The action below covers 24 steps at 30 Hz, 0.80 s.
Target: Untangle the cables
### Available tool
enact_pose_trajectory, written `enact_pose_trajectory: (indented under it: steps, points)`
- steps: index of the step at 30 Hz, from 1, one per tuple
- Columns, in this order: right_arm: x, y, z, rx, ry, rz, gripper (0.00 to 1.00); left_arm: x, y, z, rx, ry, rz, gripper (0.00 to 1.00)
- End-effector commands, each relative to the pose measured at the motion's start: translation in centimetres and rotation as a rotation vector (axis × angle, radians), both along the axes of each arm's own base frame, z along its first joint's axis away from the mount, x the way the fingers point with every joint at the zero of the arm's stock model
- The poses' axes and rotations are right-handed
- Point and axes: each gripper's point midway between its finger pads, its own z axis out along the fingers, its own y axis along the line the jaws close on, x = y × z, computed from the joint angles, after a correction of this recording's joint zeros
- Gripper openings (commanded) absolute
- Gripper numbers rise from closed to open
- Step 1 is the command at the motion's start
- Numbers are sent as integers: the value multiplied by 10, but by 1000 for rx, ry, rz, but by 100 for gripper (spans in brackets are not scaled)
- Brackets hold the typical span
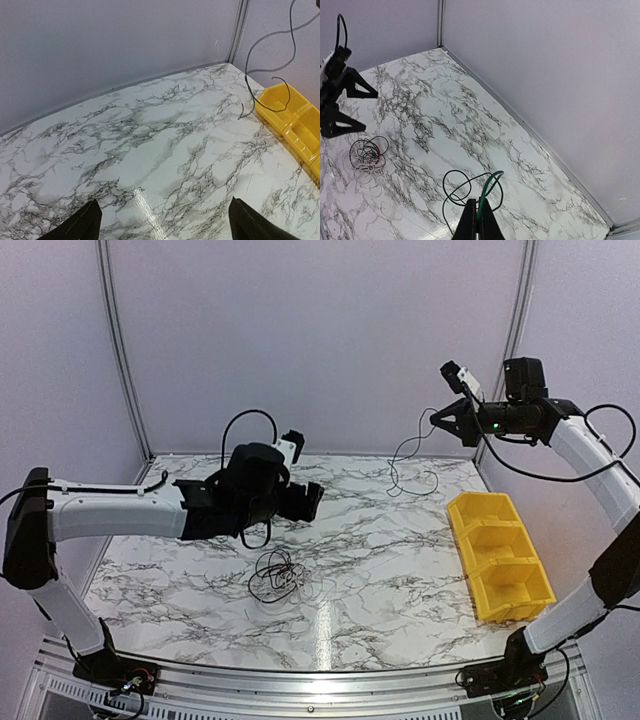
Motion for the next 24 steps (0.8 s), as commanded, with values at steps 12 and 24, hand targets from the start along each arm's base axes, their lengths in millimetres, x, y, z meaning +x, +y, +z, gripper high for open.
enact_pose_trajectory:
  steps: [12,24]
  points:
    - [-1,-92,-3,-85,-66,-360,0,57,91,-3,5,184,133,91]
    - [9,-166,-55,-167,-19,-635,0,36,78,15,-146,230,68,89]
